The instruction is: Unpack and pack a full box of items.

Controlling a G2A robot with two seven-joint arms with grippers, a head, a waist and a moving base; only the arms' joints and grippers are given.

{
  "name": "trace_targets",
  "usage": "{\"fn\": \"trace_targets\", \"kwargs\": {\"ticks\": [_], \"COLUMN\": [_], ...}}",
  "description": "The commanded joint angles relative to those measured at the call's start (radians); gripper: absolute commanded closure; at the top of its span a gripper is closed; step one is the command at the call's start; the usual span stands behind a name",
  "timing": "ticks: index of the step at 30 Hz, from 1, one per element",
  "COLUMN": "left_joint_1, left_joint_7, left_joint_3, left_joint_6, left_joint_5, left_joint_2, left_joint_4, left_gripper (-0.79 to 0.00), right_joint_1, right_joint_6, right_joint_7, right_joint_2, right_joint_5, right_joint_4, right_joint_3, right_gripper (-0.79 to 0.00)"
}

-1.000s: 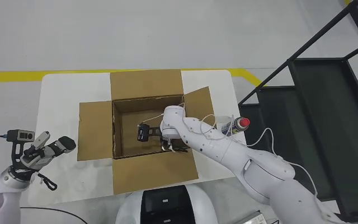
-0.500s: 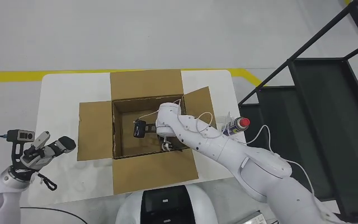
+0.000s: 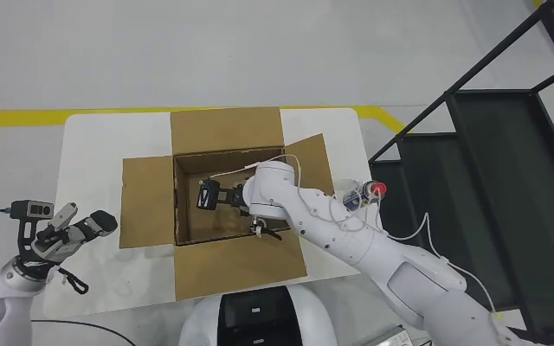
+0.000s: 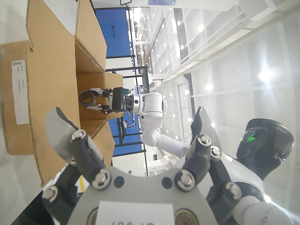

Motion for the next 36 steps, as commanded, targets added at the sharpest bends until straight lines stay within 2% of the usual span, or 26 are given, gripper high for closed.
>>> {"fn": "trace_targets", "kwargs": {"ticks": [1,3,36], "left_joint_1": [0.0,0.0,0.0], "left_joint_7": [0.0,0.0,0.0], "left_joint_3": [0.0,0.0,0.0], "left_joint_6": [0.0,0.0,0.0], "left_joint_5": [0.0,0.0,0.0], "left_joint_2": [0.0,0.0,0.0], "left_joint_4": [0.0,0.0,0.0], "left_gripper": [-0.785,-0.785,-0.785], "right_joint_1": [-0.025,-0.051,-0.051], "right_joint_6": [-0.008,-0.006,-0.006], "right_joint_7": [-0.023,-0.074,-0.074], "right_joint_2": [0.011,0.02,0.02], "right_joint_5": [-0.027,-0.066,-0.066], "right_joint_4": [-0.025,-0.055,-0.055], "right_joint_3": [0.017,0.033,0.033], "right_gripper": [0.0,0.0,0.0]}}
